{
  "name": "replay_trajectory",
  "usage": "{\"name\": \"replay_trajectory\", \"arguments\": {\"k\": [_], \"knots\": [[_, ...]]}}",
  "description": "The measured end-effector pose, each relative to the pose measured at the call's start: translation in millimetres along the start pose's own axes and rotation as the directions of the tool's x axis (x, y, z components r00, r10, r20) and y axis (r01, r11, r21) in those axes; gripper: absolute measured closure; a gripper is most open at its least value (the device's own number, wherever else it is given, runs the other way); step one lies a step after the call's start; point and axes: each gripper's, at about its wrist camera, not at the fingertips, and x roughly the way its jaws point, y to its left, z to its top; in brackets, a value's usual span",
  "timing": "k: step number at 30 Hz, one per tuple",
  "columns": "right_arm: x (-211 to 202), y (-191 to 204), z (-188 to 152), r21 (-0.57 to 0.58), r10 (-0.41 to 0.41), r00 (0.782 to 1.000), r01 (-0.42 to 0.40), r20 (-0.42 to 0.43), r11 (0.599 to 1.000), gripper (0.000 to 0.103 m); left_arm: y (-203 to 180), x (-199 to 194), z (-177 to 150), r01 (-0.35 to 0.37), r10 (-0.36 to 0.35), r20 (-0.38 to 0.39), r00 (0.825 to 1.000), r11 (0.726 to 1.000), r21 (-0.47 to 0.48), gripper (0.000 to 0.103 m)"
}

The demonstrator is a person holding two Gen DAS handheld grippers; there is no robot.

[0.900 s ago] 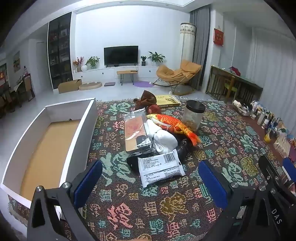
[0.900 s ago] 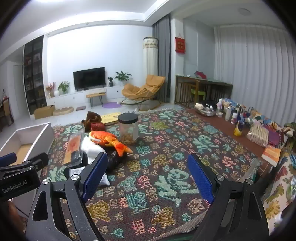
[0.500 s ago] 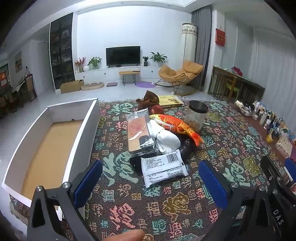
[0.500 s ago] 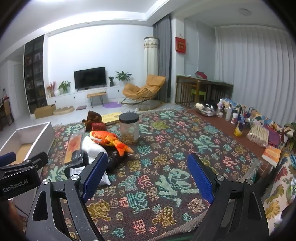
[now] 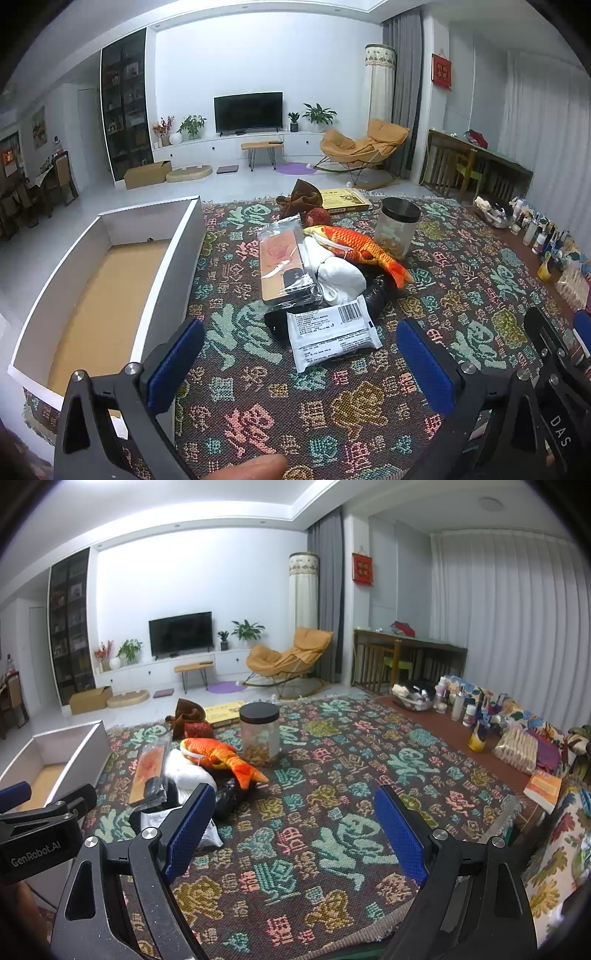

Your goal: Organize soft objects

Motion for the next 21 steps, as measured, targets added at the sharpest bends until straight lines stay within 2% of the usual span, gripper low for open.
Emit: {"name": "replay_trajectory", "arguments": {"k": [21], "knots": [[0.3, 0.0, -5.2, -0.003, 0.006, 1.0, -0.006, -0.006, 1.0, 0.013, 1.0, 1.8, -2.1, -0.014, 0.014, 0.002, 1.0, 1.0, 0.007, 0.0]]}}
